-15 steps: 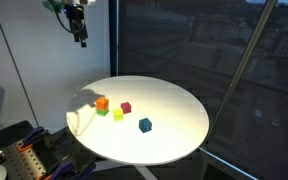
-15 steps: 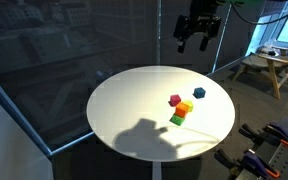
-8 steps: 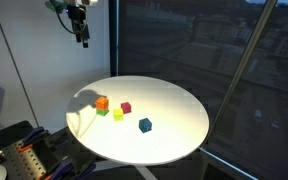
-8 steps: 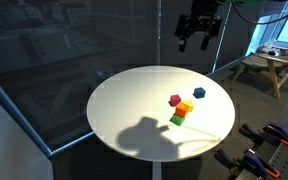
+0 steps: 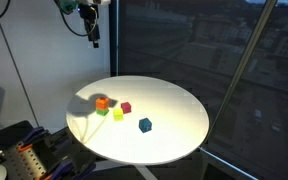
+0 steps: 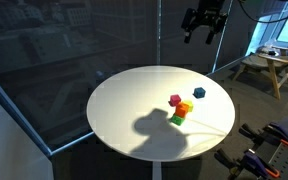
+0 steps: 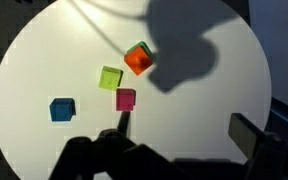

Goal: Pick up the pink block and put it on the orange block

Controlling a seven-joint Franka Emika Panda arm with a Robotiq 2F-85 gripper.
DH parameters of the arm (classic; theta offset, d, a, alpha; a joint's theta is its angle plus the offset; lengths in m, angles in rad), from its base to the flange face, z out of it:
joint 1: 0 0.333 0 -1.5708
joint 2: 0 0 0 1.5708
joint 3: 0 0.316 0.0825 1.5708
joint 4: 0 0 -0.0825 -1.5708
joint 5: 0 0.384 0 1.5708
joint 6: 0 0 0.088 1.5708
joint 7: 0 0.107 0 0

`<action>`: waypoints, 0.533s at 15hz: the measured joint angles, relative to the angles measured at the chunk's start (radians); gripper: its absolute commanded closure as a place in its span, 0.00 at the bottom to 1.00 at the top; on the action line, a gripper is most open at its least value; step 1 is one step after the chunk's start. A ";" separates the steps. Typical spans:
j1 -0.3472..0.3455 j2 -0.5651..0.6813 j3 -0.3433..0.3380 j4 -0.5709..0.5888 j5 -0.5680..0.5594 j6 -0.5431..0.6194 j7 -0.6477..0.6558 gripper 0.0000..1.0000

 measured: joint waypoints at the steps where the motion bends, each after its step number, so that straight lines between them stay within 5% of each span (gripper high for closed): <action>1: -0.006 0.001 -0.012 0.000 0.008 0.011 -0.001 0.00; 8: -0.019 0.035 -0.068 -0.004 0.081 0.121 -0.032 0.00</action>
